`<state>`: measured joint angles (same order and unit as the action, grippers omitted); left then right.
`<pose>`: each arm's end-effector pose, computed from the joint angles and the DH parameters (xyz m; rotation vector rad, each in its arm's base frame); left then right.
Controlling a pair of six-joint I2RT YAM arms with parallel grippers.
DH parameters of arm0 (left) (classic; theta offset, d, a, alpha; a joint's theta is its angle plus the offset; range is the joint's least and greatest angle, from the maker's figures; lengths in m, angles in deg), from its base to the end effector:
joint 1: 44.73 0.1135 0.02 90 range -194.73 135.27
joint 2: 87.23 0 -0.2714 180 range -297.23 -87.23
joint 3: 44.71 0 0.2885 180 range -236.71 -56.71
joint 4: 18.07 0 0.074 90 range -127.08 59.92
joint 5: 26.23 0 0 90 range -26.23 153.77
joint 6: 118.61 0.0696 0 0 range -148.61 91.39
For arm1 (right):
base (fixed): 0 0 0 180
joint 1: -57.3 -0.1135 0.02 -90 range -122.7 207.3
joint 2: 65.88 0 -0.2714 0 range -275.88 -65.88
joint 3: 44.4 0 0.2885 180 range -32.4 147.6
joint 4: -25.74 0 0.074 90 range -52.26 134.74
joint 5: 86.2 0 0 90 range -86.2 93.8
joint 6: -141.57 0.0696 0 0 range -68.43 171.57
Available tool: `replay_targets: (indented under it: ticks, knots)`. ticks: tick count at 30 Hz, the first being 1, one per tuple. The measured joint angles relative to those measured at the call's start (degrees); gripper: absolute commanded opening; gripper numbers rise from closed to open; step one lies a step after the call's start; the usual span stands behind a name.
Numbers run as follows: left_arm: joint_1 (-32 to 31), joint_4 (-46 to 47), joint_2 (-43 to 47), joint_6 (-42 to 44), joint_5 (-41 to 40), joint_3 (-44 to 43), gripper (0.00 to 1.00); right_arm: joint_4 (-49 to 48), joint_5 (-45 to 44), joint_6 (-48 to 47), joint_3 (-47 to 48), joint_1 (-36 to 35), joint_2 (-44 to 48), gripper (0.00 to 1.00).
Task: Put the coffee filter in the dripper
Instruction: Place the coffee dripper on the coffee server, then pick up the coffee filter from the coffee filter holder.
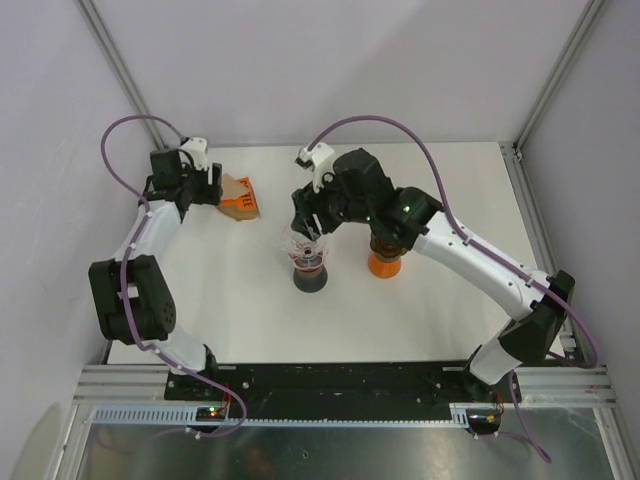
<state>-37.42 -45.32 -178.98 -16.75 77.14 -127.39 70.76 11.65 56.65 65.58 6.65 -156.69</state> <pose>0.4259 0.0384 0.2554 0.2159 2.1750 -0.0683 0.2621 0.3347 0.4173 -0.8959 1.8998 0.7420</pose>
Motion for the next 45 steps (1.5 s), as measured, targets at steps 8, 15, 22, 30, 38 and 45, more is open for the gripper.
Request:
replay_targets:
  ticks: [8,15,22,30,38,45]
  knots:
    - [0.0,10.4,0.2,17.0,-1.3,7.2,0.61,-0.8,-1.2,-2.6,-5.2,-1.5,1.5,0.64]
    - [3.6,11.7,3.5,42.8,7.6,15.8,0.74,-1.9,-1.6,-3.4,-8.0,-1.4,3.7,0.64]
    - [5.4,13.0,0.2,60.0,10.8,14.6,0.71,-2.3,-2.0,-3.4,-9.0,-1.4,5.9,0.65]
    - [6.4,12.5,-6.7,71.1,10.5,11.9,0.51,-2.8,-2.9,-3.5,-11.4,-1.4,7.5,0.65]
    - [6.1,13.3,-9.9,73.8,8.9,8.9,0.51,-3.0,-3.6,-3.4,-13.0,-1.4,8.5,0.65]
    - [5.0,13.2,-13.7,75.4,6.7,8.7,0.50,-3.9,-3.5,-3.4,-13.3,-1.4,9.1,0.65]
